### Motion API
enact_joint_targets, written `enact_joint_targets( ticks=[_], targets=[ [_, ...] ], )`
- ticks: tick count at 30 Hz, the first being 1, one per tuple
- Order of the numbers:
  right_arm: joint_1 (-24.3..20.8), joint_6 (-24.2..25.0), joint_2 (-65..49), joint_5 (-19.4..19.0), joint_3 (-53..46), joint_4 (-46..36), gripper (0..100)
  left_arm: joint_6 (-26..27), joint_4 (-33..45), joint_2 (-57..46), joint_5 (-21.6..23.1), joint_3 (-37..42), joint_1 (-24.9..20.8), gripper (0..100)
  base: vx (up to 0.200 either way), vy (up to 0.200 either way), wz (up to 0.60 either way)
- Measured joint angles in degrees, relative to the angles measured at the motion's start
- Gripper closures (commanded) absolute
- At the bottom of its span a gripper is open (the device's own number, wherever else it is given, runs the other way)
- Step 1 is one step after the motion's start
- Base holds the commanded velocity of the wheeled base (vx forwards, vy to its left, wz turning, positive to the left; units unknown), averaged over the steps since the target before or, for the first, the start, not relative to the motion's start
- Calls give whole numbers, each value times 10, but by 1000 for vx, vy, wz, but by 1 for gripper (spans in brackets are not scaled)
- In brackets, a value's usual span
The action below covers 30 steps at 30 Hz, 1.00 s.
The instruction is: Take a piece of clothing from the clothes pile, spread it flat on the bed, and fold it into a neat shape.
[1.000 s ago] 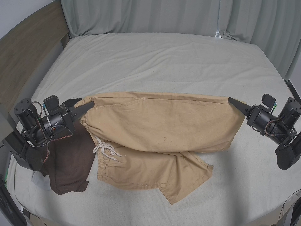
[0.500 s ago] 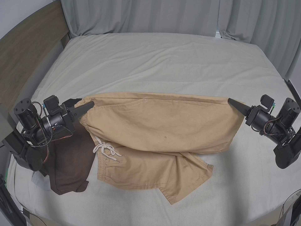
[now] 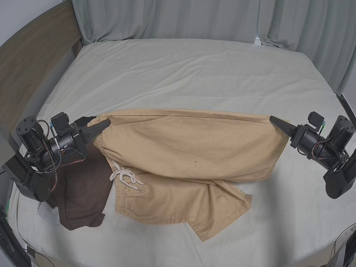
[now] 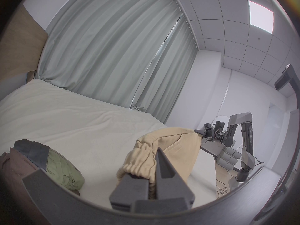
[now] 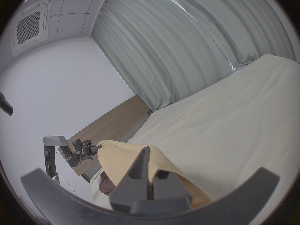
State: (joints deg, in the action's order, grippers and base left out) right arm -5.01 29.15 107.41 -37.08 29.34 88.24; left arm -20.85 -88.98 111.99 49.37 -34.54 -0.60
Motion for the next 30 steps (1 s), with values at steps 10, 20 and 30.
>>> enact_joint_targets(
  ticks=[10, 20, 30],
  targets=[
    [1, 0, 0, 0, 2, 0, 100, 0, 0, 1, 0, -1, 1, 100, 0, 0, 0],
    [-1, 0, 0, 1, 3, 0, 100, -1, 0, 5, 0, -4, 5, 100, 0, 0, 0],
    [-5, -3, 16, 29, 23, -1, 100, -4, 0, 16, -4, -9, 5, 100, 0, 0, 0]
  ],
)
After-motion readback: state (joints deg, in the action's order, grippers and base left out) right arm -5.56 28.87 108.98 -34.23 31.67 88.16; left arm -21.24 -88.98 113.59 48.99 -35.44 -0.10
